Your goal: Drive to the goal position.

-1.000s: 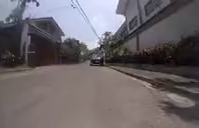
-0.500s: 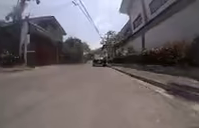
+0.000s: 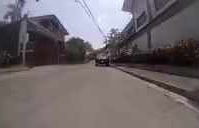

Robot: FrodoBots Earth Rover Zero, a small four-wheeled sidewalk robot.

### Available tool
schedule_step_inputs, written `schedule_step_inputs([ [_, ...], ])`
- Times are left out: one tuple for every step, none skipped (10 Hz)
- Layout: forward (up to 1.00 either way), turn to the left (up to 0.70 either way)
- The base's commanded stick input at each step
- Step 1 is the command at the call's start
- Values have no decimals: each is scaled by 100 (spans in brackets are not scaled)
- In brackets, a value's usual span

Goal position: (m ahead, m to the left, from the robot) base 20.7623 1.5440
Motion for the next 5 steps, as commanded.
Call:
schedule_step_inputs([
  [100,0],
  [100,0],
  [100,0],
  [100,0],
  [100,0],
])
